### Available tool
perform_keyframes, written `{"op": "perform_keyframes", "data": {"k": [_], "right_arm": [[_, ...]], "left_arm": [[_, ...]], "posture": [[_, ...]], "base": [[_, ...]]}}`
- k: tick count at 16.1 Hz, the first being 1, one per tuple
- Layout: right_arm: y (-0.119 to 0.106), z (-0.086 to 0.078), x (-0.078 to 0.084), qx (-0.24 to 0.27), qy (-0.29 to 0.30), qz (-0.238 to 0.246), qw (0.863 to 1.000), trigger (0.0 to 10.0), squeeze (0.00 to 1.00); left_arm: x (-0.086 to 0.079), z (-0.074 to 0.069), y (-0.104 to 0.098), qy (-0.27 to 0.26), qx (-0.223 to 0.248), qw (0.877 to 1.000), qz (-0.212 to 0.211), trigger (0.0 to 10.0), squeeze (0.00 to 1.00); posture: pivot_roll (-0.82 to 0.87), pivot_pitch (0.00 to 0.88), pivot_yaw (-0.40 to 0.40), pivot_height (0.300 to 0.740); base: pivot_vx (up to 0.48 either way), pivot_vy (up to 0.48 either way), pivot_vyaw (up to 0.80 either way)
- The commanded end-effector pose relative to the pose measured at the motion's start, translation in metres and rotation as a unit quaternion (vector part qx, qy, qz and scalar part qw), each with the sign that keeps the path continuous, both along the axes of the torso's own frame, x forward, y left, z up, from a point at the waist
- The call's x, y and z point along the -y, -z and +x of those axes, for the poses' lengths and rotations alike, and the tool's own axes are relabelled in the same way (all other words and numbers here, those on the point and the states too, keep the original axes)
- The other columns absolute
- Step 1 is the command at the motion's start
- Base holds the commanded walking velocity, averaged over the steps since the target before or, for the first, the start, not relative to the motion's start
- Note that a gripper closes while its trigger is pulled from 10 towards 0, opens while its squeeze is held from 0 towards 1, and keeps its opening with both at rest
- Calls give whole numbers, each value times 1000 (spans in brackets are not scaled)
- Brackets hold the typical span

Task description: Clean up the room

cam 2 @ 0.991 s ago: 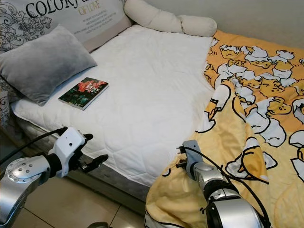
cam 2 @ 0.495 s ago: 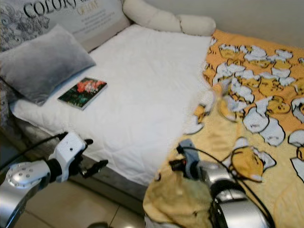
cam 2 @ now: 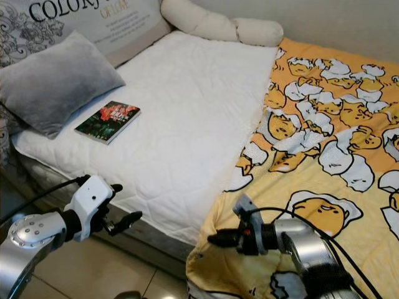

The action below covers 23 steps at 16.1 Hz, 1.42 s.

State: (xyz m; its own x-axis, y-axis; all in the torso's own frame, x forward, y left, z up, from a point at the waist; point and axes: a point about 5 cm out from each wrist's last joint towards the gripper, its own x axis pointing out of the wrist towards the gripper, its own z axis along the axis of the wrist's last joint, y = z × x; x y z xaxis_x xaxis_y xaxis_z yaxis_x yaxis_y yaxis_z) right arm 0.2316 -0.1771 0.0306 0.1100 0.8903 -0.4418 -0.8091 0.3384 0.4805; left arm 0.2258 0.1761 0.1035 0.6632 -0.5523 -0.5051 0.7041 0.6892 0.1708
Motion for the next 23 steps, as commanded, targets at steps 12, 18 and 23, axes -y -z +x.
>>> {"op": "perform_keyframes", "data": {"k": [12,18,23], "right_arm": [[36,12,25,91,243,-75,963,10000,0],[-28,44,-3,204,447,-18,871,10000,0],[-49,30,-31,221,471,-23,854,10000,0]], "left_arm": [[-4,12,-8,-138,83,985,-55,10000,0],[2,24,-16,-195,124,970,-79,10000,0],[-1,26,-17,-198,126,969,-78,10000,0]], "posture": [[126,0,-34,740],[103,0,-33,740],[105,0,-41,740]], "base": [[0,0,0],[0,0,0],[0,0,0]]}}
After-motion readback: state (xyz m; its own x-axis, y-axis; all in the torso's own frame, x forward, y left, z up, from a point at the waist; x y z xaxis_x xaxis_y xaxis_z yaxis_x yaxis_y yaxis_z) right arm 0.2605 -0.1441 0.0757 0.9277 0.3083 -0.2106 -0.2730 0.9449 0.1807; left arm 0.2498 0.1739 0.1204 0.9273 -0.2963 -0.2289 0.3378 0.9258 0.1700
